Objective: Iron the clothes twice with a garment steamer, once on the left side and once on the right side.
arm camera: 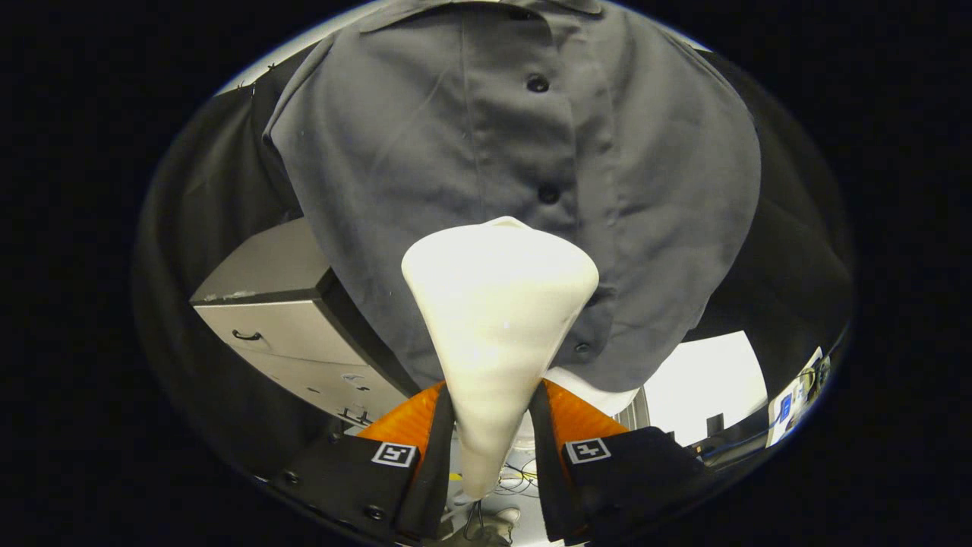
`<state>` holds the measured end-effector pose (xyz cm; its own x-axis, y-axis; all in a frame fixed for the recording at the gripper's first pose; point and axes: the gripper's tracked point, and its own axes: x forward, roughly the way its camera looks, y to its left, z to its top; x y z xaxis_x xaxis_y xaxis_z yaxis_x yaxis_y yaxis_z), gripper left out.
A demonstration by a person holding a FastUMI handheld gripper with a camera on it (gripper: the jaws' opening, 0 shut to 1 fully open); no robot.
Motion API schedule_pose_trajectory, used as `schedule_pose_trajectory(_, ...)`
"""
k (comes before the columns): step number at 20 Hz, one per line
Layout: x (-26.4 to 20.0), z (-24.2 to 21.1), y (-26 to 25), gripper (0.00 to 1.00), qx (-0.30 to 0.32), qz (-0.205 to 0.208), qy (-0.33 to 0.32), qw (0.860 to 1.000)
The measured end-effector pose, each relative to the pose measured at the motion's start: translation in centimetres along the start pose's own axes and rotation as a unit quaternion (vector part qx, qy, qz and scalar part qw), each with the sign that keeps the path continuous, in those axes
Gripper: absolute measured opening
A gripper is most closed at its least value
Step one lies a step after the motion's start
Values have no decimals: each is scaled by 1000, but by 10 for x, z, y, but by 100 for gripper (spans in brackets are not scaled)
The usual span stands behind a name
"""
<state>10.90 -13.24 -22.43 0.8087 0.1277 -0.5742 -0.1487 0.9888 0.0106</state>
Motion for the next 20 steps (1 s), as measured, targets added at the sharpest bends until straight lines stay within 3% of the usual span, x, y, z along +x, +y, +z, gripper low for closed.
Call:
schedule_pose_trajectory(12,-94,133,-76,57,-11,-48,-125,991)
schedule_pose_trajectory(20,-111,192,-92,57,-24,-56,-165,984)
